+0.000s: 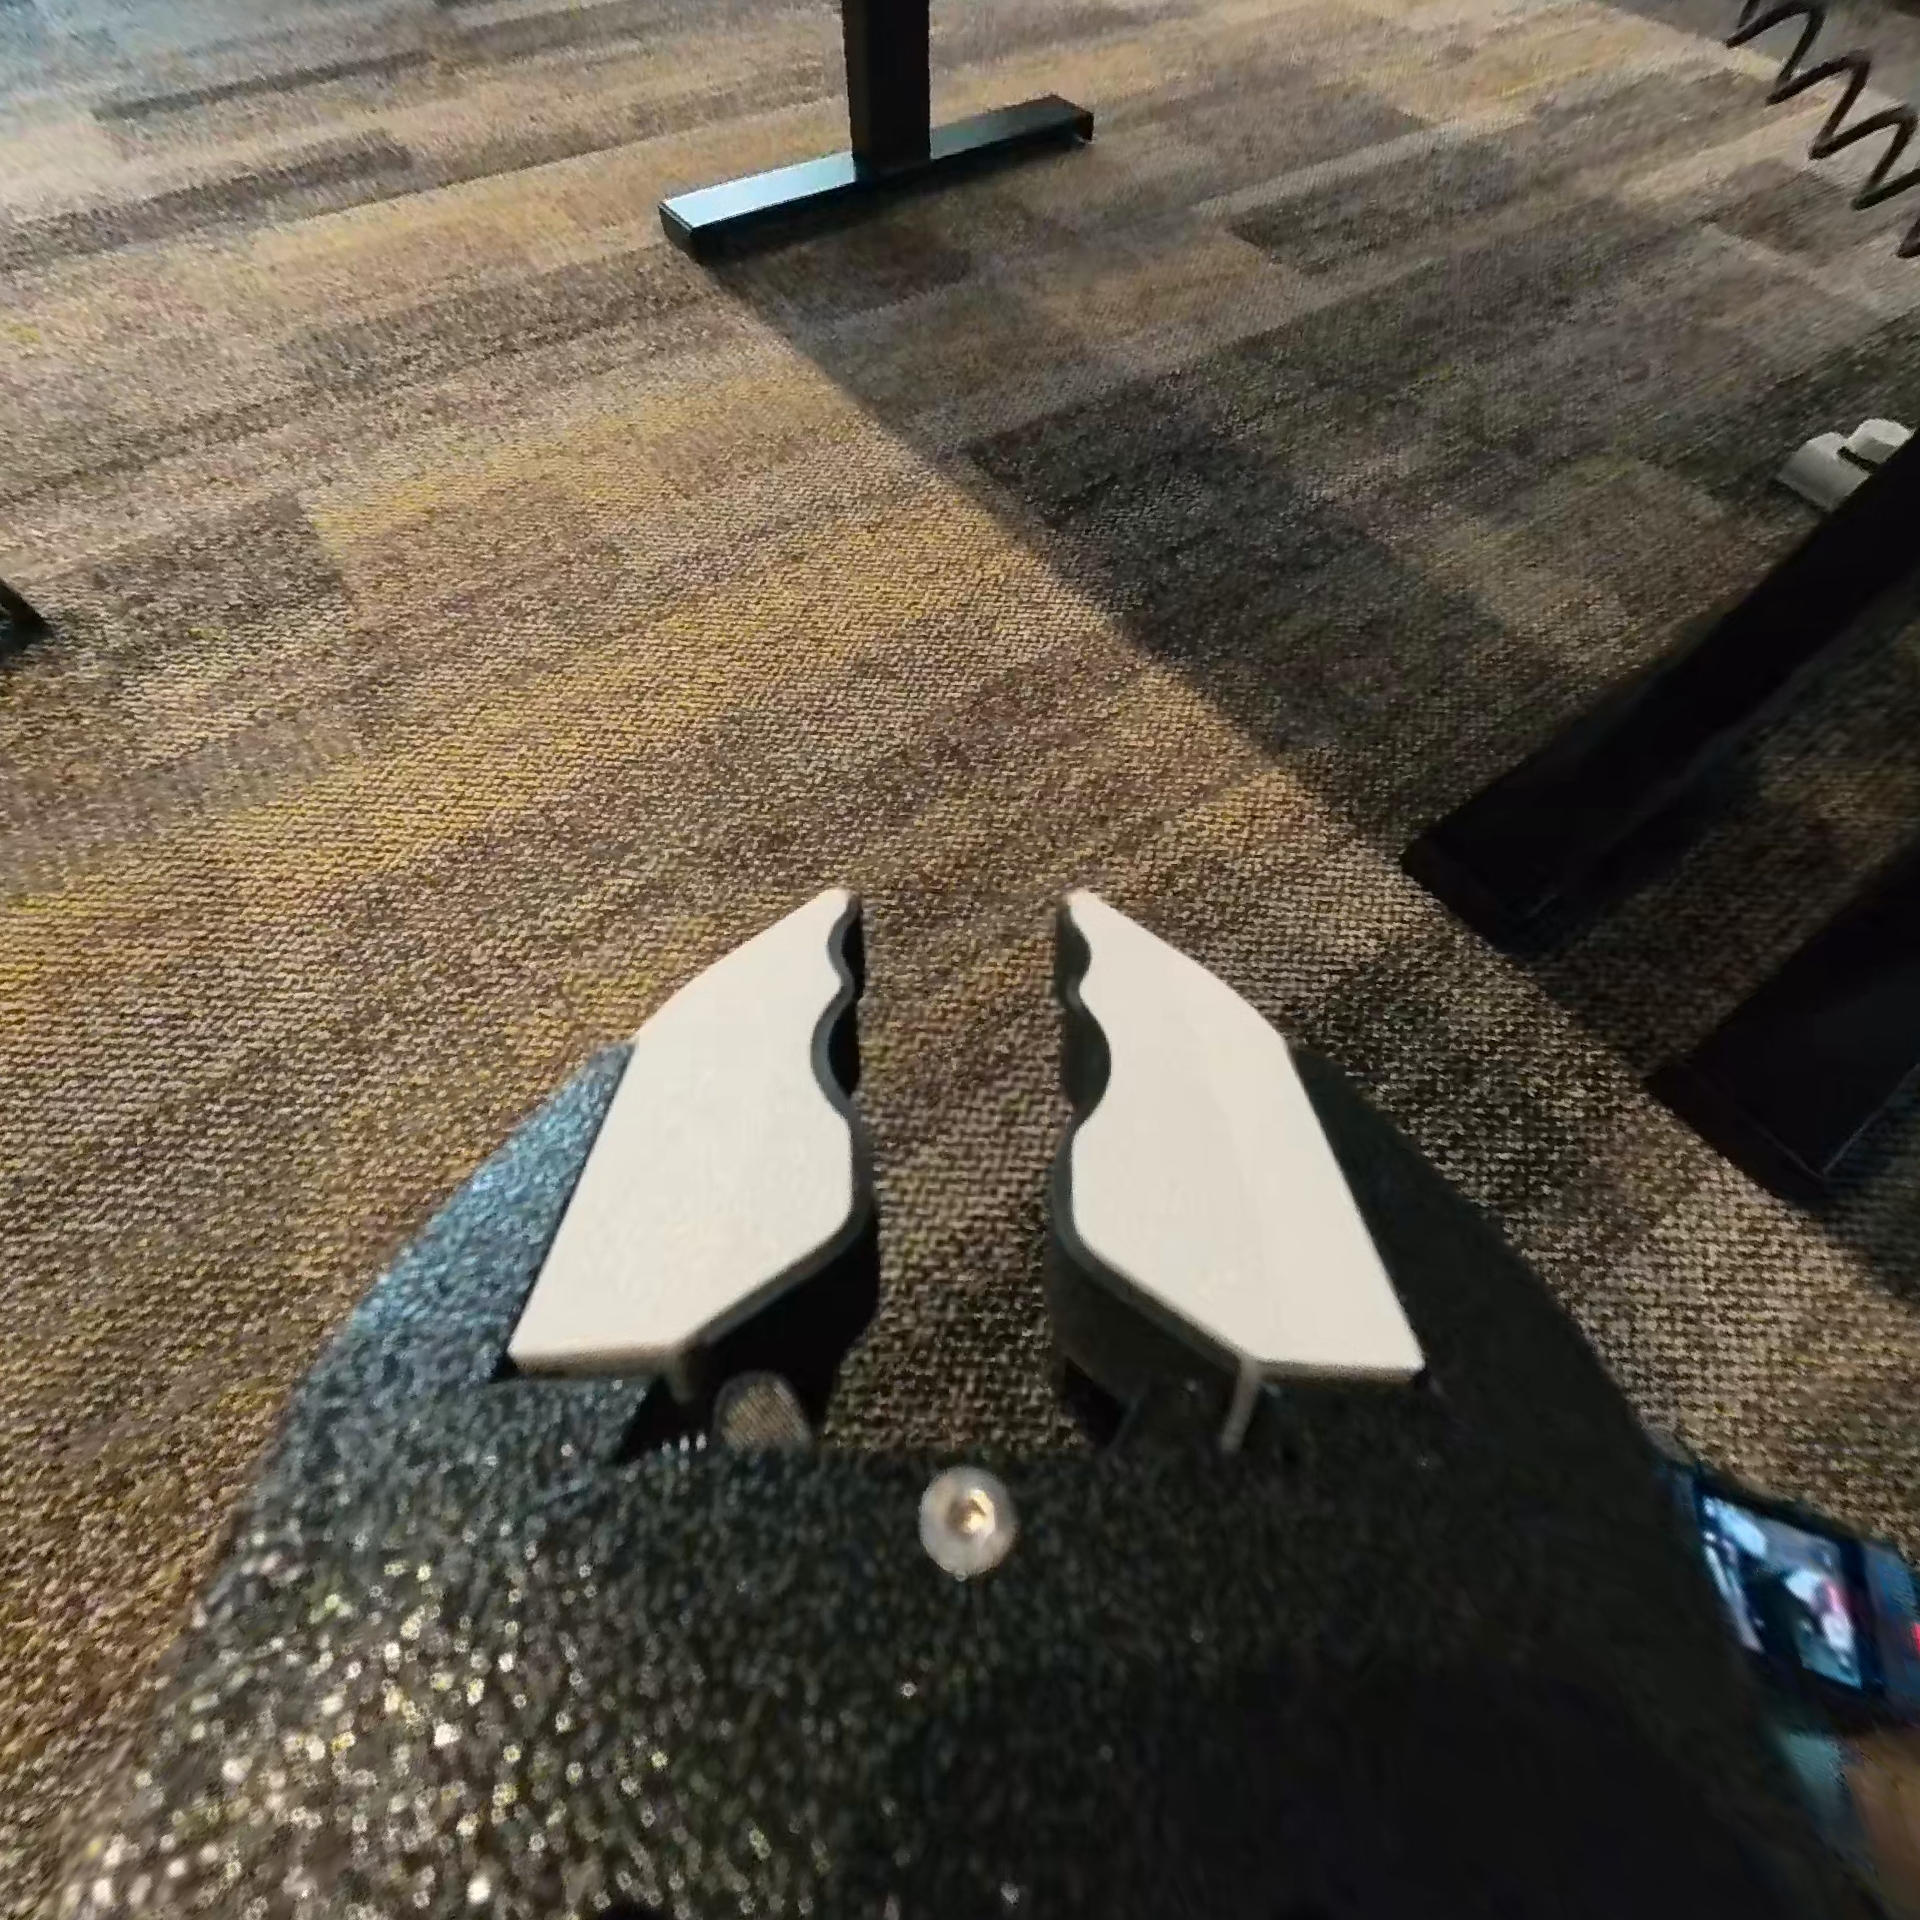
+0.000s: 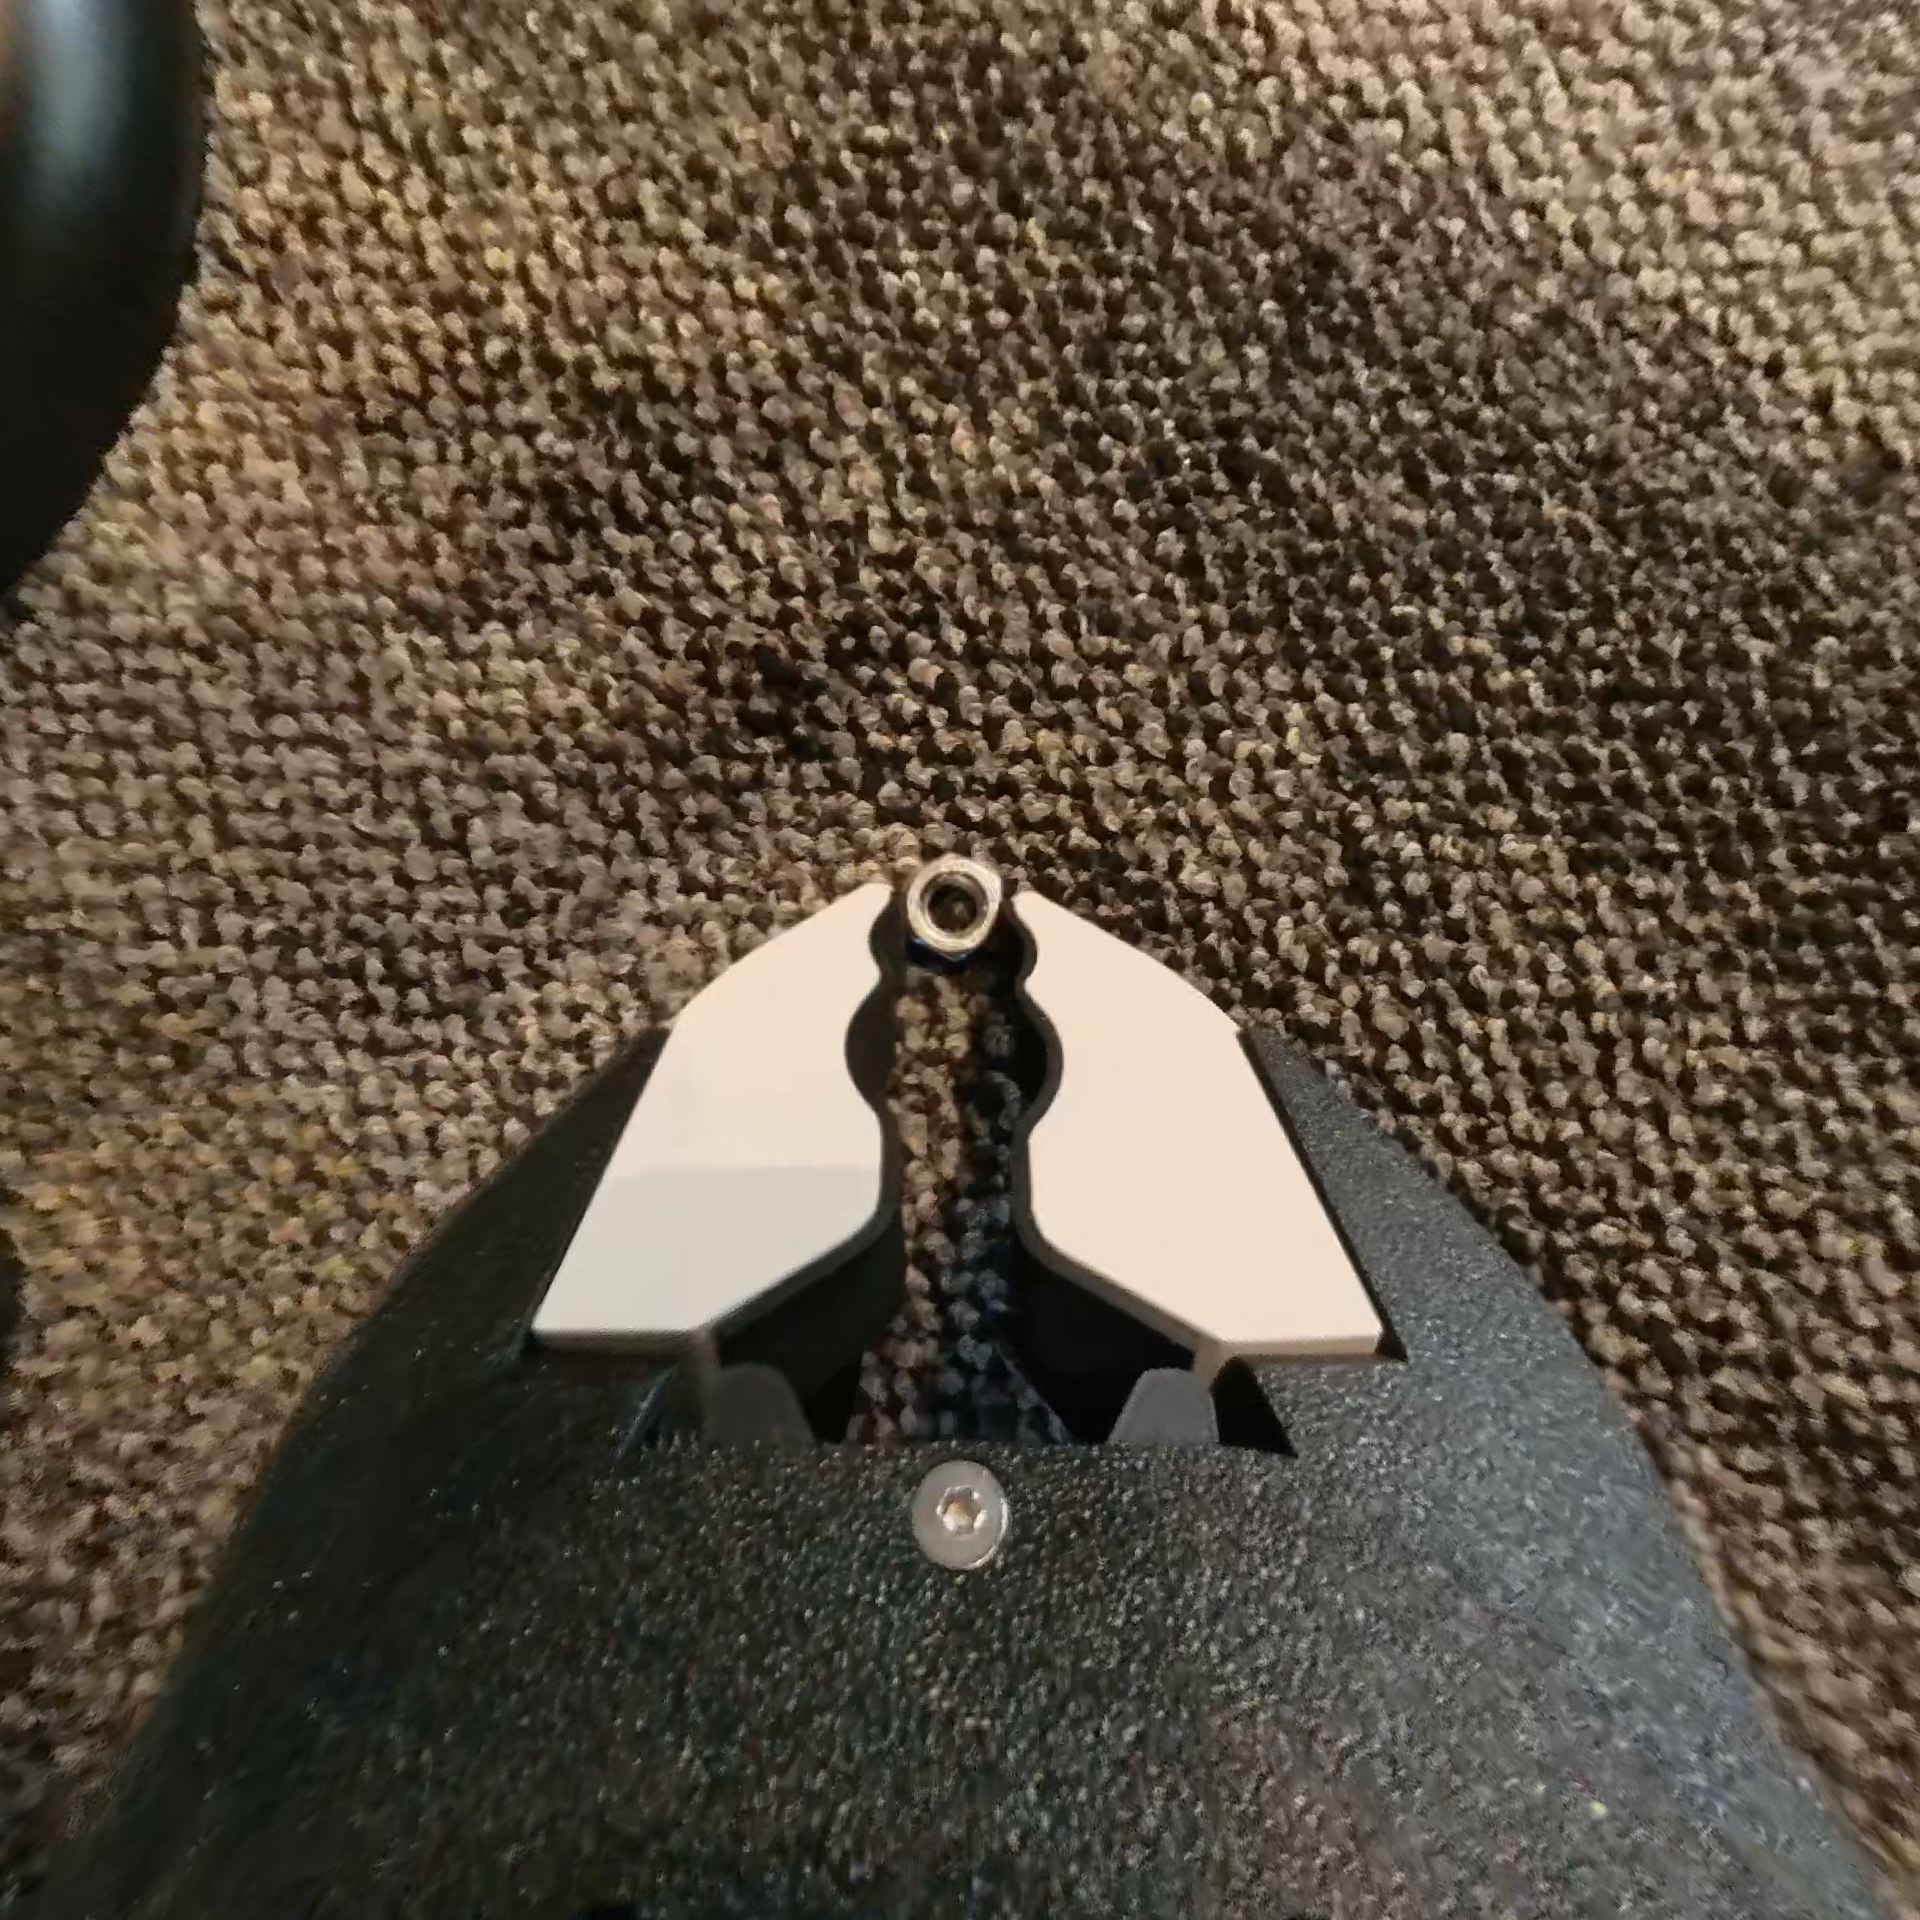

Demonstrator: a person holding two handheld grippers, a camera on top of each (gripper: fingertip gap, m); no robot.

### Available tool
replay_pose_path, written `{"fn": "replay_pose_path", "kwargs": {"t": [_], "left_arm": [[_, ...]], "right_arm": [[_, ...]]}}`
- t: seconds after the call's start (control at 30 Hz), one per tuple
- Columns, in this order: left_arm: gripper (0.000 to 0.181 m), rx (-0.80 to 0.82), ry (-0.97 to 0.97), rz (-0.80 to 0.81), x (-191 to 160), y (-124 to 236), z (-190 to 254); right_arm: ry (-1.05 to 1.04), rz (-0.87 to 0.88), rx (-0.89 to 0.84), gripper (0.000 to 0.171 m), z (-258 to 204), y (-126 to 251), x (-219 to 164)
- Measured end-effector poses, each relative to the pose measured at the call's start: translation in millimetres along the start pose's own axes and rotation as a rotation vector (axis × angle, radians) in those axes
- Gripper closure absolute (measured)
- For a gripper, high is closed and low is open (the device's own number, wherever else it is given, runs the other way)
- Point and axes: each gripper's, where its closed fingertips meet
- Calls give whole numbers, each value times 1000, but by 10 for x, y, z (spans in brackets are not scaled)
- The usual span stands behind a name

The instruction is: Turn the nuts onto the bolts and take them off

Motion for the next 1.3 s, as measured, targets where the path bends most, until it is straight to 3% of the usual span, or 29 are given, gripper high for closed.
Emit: {"fn": "replay_pose_path", "kwargs": {"t": [0.2, 0.37, 0.6, 0.77, 0.87, 0.97, 1.07, 1.17, 1.3], "left_arm": [[147, 26, -16, 12, 298, 51, -16], [148, 26, 1, 146, 1279, 366, 244], [149, -23, 20, 404, 2892, 1284, 938], [150, -114, -57, 647, 4133, 2384, 1734], [150, -161, -131, 780, 4713, 3154, 2229], [151, -209, -213, 868, 5050, 3850, 2677], [152, -266, -204, 914, 5168, 4390, 2988], [152, -372, -111, 928, 5136, 4774, 3241], [152, -552, -48, 908, 5003, 5028, 3773]], "right_arm": [[-39, 61, -75, 154, 148, 413, 303], [-189, 168, -190, 154, 530, 1304, 935], [-251, 452, -359, 154, 1050, 3101, 2470], [-104, 690, -390, 154, 954, 4725, 3579], [-25, 801, -435, 154, 715, 5650, 3972], [13, 891, -440, 154, 333, 6403, 4140], [62, 936, -477, 154, -71, 7040, 4110], [45, 984, -576, 154, -304, 7753, 3898], [-27, 1037, -842, 154, -392, 8943, 3381]]}}
Point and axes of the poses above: each gripper's, where its closed fingertips meet, y back along the fingers, x out of its top, z = x × y across the jaws, and after that the axes turned 8 degrees about y, right-handed
